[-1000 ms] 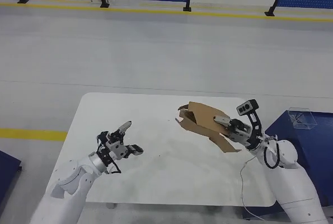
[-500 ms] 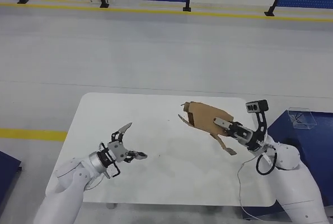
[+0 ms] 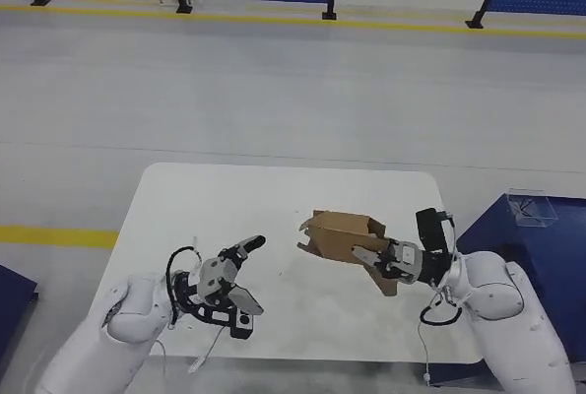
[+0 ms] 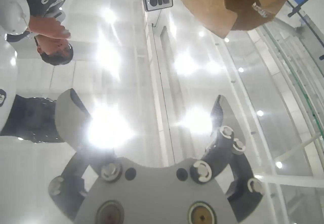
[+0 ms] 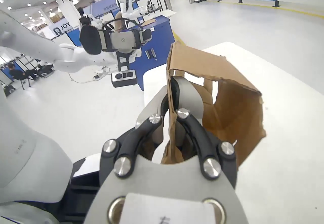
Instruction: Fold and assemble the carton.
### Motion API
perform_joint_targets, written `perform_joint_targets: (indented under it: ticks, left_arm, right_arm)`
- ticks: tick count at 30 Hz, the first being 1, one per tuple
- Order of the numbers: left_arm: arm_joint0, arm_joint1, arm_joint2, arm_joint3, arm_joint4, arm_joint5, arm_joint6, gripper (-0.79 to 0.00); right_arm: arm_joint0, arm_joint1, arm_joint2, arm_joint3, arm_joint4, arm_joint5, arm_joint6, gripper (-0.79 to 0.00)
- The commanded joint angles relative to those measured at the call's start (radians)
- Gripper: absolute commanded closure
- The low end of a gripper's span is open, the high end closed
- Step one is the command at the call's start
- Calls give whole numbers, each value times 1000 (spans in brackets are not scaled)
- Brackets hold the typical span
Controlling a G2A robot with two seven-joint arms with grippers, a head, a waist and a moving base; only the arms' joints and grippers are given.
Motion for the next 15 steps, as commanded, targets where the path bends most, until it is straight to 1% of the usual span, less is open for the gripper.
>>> perform_joint_targets:
  ticks: [1, 3, 5, 7, 10, 15]
  left_arm:
    - [-9, 3, 17, 1, -33, 0, 64, -785]
    - [-22, 3, 29, 14, -35, -7, 102, -785]
    - [-34, -1, 60, 23, -57, -5, 125, -785]
    - [-53, -6, 77, 40, -63, -15, 134, -785]
    - [-72, -16, 107, 62, -60, -26, 137, -785]
    - [-116, -34, 149, 112, -49, -38, 133, -785]
  right_arm:
    - [-10, 1, -5, -12, -51, 0, -45, 0]
    - [-20, 3, -17, -21, -76, 0, -84, 0]
    - [-27, 8, -27, -28, -100, 0, -111, 0]
    - [-35, 13, -45, -34, -90, 0, -125, 0]
    - [-41, 23, -62, -41, -70, 0, -129, 0]
    - [-46, 44, -88, -52, -1, 0, -103, 0]
